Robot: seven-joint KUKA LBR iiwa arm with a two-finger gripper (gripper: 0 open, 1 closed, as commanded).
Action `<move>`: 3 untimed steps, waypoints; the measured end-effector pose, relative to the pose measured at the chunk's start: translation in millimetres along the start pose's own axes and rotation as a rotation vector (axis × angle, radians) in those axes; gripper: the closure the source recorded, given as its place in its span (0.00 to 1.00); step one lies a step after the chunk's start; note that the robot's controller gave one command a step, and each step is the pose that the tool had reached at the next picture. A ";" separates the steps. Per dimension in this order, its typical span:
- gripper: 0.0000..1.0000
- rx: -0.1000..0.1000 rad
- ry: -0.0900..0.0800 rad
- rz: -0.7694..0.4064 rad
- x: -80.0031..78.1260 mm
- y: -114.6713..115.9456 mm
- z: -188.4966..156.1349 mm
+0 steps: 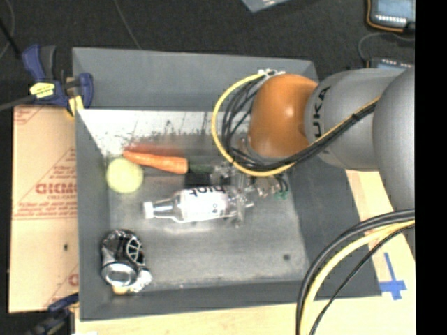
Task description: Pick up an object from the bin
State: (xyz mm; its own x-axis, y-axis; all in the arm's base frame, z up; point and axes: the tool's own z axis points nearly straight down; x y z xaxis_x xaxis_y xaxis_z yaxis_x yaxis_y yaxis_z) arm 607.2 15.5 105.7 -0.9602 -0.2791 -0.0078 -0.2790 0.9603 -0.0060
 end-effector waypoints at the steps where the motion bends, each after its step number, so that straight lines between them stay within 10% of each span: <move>1: 0.00 -0.005 0.010 0.149 -6.6 3.1 34.5; 2: 1.00 0.001 -0.003 -0.018 4.3 34.1 34.8; 3: 1.00 0.001 -0.003 -0.018 4.3 34.1 34.8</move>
Offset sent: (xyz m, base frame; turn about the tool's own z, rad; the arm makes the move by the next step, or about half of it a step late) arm -0.0144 0.0324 -0.0357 -0.0183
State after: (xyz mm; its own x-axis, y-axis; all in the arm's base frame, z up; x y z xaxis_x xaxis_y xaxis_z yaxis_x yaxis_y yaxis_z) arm 593.9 46.9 70.7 -0.9549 -0.2966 -0.0110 -0.2966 0.9550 -0.0071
